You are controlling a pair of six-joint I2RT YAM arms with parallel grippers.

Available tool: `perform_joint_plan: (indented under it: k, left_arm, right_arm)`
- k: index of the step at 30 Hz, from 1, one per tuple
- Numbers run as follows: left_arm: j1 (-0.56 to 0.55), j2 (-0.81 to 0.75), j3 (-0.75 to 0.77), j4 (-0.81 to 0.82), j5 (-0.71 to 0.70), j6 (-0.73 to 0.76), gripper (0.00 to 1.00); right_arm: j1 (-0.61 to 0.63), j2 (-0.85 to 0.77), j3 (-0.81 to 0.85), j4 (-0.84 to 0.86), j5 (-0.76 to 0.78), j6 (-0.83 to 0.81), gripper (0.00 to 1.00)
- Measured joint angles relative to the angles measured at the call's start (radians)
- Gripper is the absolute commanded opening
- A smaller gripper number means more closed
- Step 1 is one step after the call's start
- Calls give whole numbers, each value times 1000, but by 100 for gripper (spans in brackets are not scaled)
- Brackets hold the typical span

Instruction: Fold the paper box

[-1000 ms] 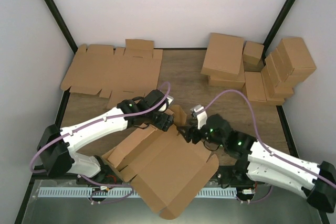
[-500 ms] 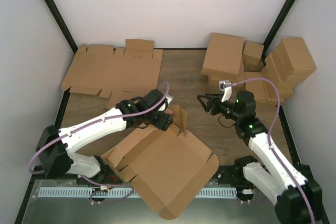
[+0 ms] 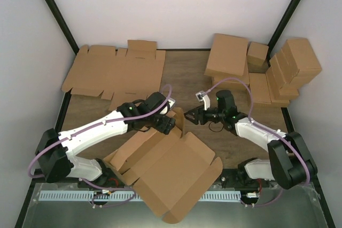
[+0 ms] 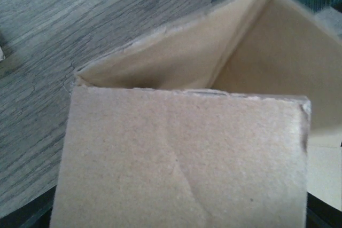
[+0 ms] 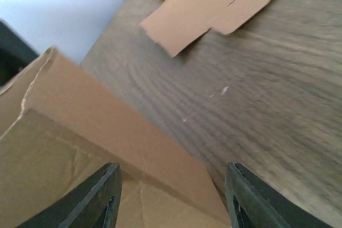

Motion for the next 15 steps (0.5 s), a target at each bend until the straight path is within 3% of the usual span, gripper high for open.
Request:
perform_joint_plan:
  k: [15]
  left_arm:
    - [0, 0, -1, -2, 28, 37, 75]
  right_arm:
    - [152, -61, -99, 122, -28, -133, 56]
